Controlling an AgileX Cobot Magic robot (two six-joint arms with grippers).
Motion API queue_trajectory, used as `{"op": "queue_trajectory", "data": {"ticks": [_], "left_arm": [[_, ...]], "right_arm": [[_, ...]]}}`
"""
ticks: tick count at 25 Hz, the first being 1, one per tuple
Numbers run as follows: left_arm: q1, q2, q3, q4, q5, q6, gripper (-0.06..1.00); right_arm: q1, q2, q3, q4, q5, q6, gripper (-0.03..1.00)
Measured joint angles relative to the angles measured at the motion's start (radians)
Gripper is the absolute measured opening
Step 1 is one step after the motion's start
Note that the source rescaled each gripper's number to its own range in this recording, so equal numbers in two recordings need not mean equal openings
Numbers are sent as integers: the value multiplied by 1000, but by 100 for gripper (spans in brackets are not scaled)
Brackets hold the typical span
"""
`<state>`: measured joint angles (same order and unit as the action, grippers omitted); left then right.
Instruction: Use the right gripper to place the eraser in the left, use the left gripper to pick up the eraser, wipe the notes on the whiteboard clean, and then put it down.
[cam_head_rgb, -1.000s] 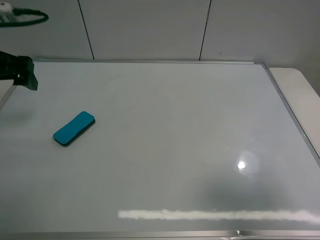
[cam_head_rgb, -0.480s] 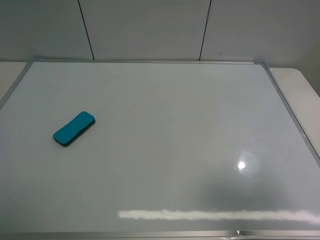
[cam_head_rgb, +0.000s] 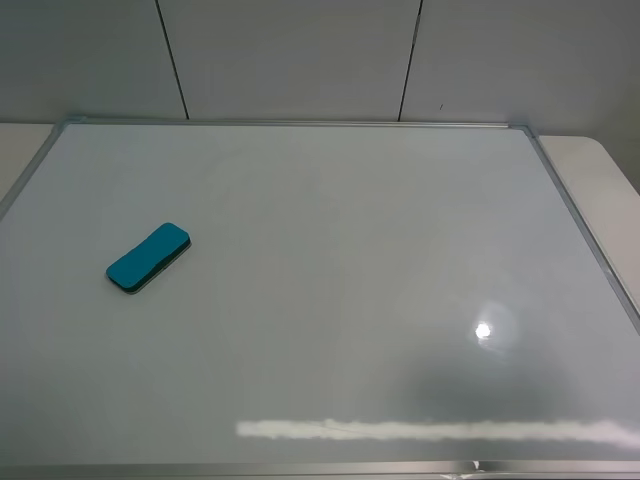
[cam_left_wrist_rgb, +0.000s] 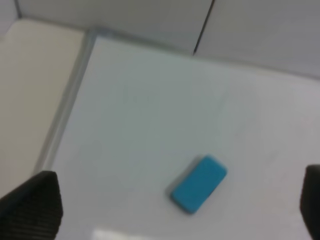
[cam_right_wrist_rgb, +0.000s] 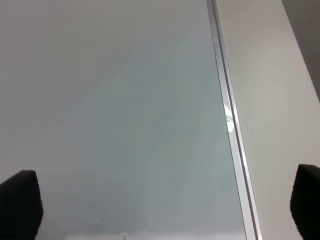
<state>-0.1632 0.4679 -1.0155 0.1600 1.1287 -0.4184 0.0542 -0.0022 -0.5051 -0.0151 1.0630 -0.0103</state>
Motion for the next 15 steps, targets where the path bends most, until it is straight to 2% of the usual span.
{"op": "queue_trajectory", "data": {"ticks": [2,5,12,15], "left_arm": [[0,-34,35,3,40,0,92],[0,-113,123,3,45,25,92],[0,-383,364,4,-69,114,92],[8,-463,445,4,-84,128,92]], "right_arm": [[0,0,0,0,0,0,100],[0,0,0,0,0,0,100],[0,0,0,0,0,0,100],[0,0,0,0,0,0,100]]}}
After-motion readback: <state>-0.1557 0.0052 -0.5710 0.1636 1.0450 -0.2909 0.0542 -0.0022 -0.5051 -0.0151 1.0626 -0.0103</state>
